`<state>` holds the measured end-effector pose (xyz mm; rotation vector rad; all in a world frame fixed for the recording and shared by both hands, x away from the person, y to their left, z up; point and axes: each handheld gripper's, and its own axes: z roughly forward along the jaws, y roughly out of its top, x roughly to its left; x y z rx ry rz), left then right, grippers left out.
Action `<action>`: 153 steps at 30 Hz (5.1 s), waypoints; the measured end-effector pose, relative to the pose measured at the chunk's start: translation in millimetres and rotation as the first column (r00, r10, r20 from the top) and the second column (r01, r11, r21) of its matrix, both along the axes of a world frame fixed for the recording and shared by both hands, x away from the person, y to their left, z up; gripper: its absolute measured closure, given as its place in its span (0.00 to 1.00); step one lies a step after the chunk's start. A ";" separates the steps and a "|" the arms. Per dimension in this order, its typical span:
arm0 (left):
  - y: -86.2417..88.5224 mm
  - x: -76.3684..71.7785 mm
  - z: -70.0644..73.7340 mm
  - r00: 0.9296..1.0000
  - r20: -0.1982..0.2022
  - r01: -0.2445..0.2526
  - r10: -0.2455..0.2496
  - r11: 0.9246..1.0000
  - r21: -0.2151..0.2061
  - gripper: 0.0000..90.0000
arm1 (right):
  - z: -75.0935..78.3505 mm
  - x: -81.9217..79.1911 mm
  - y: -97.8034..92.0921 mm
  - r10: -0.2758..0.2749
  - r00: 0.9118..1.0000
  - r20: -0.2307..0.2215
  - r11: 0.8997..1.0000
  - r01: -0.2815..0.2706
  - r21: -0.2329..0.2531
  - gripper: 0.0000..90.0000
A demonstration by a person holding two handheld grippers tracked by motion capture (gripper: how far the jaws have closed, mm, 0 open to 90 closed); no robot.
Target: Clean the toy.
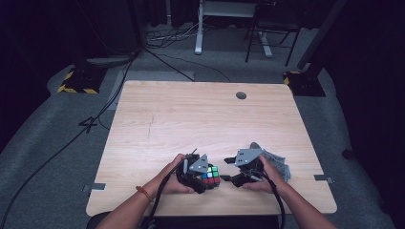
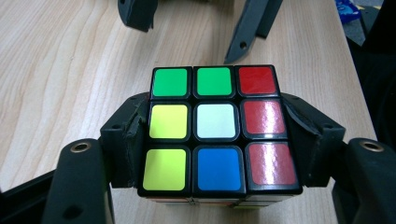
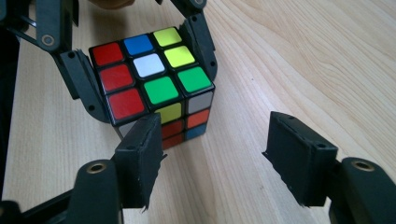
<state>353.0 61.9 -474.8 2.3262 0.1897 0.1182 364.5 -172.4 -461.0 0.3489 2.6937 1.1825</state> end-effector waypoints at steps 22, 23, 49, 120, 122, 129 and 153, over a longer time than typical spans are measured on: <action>43.7 -14.1 -0.5 0.983 -0.027 -0.179 0.182 0.978 0.108 0.29 | 8.3 -2.6 -135.6 -0.359 0.933 0.025 0.933 0.360 -0.020 0.44; 45.1 -17.4 -0.5 0.984 -0.024 -0.171 0.174 0.980 0.102 0.30 | 6.3 -3.0 -132.7 -0.354 0.935 0.027 0.934 0.355 -0.027 0.45; 28.3 -4.7 1.6 0.993 -0.067 -0.097 0.099 0.995 0.026 0.17 | -22.6 9.0 -113.3 -0.363 0.932 -0.002 0.925 0.360 -0.119 0.77; -26.0 1.5 13.1 0.983 0.093 -0.170 0.156 0.972 0.160 0.37 | 42.6 -8.6 15.8 0.008 1.000 0.007 0.998 -0.009 0.058 0.84; -26.2 0.9 11.4 0.982 0.102 -0.177 0.162 0.971 0.160 0.37 | 42.6 -8.5 18.8 0.008 1.000 0.006 0.999 -0.008 0.047 0.84; -19.1 -0.2 13.2 0.986 0.088 -0.157 0.145 0.976 0.150 0.37 | 35.9 -2.8 8.3 -0.051 0.998 0.047 0.999 0.051 -0.005 0.84; -28.2 -5.1 17.1 0.987 0.116 -0.125 0.108 0.981 0.148 0.37 | 48.1 -20.7 22.0 -0.001 0.996 0.088 0.999 -0.003 0.049 0.84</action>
